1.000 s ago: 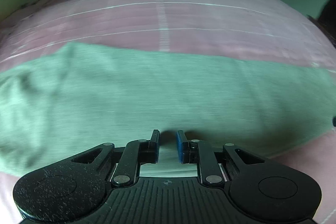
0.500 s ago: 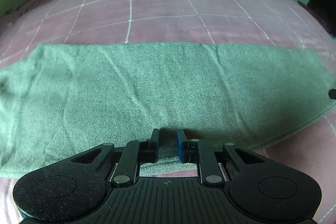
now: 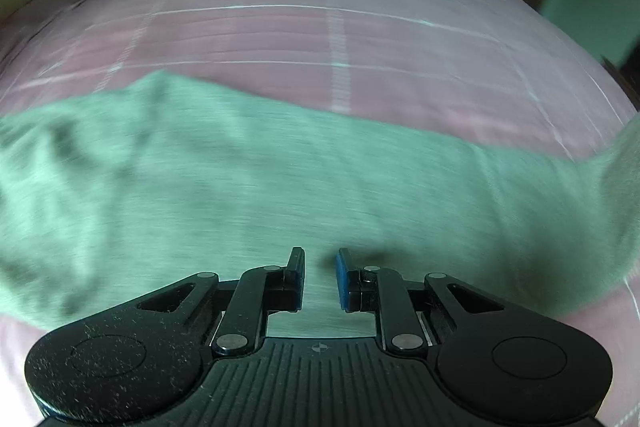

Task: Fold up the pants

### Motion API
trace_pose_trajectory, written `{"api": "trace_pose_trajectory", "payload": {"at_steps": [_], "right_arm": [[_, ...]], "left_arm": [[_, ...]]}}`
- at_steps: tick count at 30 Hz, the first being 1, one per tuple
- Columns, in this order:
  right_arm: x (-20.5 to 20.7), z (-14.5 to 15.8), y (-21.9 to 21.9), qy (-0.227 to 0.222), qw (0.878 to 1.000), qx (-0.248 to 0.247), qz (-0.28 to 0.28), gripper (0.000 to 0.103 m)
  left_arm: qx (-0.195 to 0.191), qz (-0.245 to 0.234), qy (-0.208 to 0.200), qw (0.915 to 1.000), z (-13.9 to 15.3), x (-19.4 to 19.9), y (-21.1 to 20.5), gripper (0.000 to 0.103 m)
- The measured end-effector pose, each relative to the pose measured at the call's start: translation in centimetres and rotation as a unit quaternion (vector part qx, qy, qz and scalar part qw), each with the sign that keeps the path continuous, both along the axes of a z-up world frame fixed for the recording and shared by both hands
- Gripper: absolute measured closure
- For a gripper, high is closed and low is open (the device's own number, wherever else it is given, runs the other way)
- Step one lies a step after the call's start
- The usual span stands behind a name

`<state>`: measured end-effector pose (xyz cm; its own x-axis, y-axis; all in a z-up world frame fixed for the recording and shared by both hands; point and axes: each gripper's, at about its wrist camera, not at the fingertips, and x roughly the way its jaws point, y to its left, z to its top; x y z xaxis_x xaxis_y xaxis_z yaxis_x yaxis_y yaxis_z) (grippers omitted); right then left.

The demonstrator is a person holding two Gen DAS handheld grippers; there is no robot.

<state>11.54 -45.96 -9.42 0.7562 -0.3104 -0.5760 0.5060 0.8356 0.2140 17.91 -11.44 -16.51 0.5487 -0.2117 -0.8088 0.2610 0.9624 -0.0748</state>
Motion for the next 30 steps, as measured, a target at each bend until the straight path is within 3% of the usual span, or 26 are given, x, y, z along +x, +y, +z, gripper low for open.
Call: {"api": "trace_pose_trajectory", "payload": {"at_steps": [5,8,10,11,12,13,14,17,19,20,21,26,29,30], "right_arm": [[4.9,1.3,10.3,-0.018,0.99,-0.021,0.138,0.089],[7.4,-1.1,16.1,0.013,0.977,-0.02,0.213,0.088],[9.0,-4.2,18.8,0.068,0.964,0.001,0.259,0.079],[9.6,-6.1,19.7,0.103,0.957,0.012,0.271,0.066],[9.9,-7.4,20.3,0.133,0.952,0.021,0.275,0.064],[9.6,-8.0,20.5,0.136,0.951,0.019,0.277,0.062],[8.9,-7.7,20.4,0.119,0.952,0.015,0.28,0.057],[7.5,-5.4,18.7,0.074,0.955,0.049,0.282,0.057],[6.2,-3.4,17.1,0.037,0.964,0.032,0.263,0.054],[5.7,-2.8,16.3,0.028,0.966,0.023,0.255,0.053],[5.4,-2.4,15.3,0.021,0.969,0.015,0.247,0.053],[3.3,-3.4,11.4,0.025,0.979,0.032,0.201,0.052],[2.2,-4.4,9.6,0.025,0.983,0.052,0.173,0.052],[1.6,-4.5,9.2,0.022,0.984,0.057,0.165,0.052]], "left_arm": [[0.009,0.056,-0.002,0.9984,0.0,1.2,6.0,0.086],[0.009,0.079,0.003,0.9968,-0.4,1.5,8.7,0.086],[0.001,0.087,0.014,0.9961,-0.8,1.7,9.8,0.086],[-0.01,0.087,0.023,0.9959,-1.1,1.7,10.1,0.086],[-0.024,0.084,0.032,0.9956,-1.2,1.8,10.3,0.086],[-0.042,0.081,0.042,0.995,-1.4,1.9,10.3,0.086],[-0.065,0.077,0.055,0.9934,-1.6,2.1,10.2,0.086],[-0.136,0.069,0.103,0.9829,-1.9,2.6,9.4,0.083],[-0.163,0.066,0.118,0.9773,-2.1,2.6,8.3,0.053],[-0.174,0.069,0.12,0.975,-2.1,2.6,7.9,0.027],[-0.183,0.077,0.114,0.9734,-2.0,2.3,7.5,0.021],[-0.216,0.078,0.122,0.9654,-2.6,2.4,5.7,0.024],[-0.227,0.078,0.145,0.9599,-4.1,2.8,4.5,0.069],[-0.234,0.082,0.151,0.9569,-4.6,2.9,4.3,0.071]]}}
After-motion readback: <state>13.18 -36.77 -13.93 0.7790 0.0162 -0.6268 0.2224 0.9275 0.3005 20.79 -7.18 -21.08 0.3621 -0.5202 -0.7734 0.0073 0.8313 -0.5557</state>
